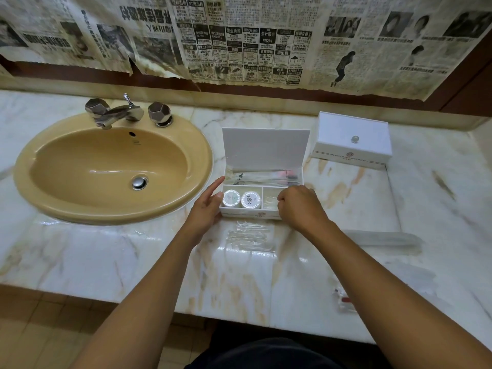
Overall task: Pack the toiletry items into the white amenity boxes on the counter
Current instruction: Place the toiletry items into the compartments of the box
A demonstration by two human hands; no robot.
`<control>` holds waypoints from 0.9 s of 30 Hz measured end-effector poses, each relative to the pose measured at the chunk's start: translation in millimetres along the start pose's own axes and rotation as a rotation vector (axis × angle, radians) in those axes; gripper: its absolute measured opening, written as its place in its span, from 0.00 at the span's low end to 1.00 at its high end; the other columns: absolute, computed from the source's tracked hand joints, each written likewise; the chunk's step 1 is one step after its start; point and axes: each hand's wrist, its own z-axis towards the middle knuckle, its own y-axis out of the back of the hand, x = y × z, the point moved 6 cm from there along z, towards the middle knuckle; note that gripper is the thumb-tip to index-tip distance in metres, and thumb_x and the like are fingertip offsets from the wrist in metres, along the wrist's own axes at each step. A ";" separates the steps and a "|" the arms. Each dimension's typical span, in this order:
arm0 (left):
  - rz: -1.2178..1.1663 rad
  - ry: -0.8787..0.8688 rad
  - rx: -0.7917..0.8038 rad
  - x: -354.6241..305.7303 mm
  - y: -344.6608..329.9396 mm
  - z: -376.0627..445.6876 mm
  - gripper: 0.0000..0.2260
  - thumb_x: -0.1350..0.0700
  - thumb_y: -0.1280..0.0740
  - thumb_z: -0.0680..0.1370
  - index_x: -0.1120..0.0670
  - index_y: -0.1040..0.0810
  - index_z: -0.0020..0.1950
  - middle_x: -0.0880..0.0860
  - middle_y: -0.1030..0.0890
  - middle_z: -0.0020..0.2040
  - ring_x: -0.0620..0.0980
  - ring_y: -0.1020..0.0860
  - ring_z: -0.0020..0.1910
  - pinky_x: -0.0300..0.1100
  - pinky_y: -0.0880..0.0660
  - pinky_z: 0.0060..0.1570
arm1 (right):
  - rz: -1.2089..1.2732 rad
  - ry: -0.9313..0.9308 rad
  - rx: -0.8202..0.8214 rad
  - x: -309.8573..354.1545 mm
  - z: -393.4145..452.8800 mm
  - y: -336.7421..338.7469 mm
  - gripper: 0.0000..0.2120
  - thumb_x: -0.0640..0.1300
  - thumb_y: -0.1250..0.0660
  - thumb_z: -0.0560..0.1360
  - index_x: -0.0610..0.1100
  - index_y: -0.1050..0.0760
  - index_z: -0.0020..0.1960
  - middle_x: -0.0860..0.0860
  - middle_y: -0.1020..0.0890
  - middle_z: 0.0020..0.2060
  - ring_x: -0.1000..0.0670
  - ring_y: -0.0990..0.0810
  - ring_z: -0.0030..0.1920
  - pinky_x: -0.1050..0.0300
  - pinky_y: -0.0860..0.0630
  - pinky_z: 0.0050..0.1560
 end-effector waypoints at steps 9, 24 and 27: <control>0.002 -0.006 -0.001 -2.0 -1.6 -1.3 0.16 0.50 0.41 0.84 0.27 0.28 0.62 0.38 0.31 0.43 0.38 0.30 0.44 0.32 0.27 0.46 | 0.123 -0.021 0.200 6.9 -8.9 -26.2 0.24 0.62 0.43 0.78 0.43 0.24 0.40 0.48 0.22 0.43 0.45 0.24 0.48 0.54 0.29 0.43; -0.020 -0.005 -0.014 -0.4 -1.9 0.0 0.17 0.52 0.42 0.84 0.28 0.27 0.61 0.40 0.32 0.43 0.41 0.32 0.44 0.33 0.29 0.44 | 0.042 0.314 0.120 50.6 -39.6 -44.5 0.08 0.44 0.35 0.74 0.45 0.20 0.51 0.47 0.19 0.50 0.45 0.22 0.52 0.56 0.30 0.45; -0.014 -0.001 -0.016 -0.1 -1.5 0.3 0.17 0.52 0.42 0.84 0.29 0.28 0.62 0.40 0.32 0.42 0.39 0.32 0.43 0.32 0.29 0.44 | -0.026 0.308 0.175 49.6 -44.8 -61.3 0.10 0.40 0.35 0.72 0.43 0.21 0.52 0.46 0.20 0.50 0.43 0.22 0.52 0.56 0.28 0.46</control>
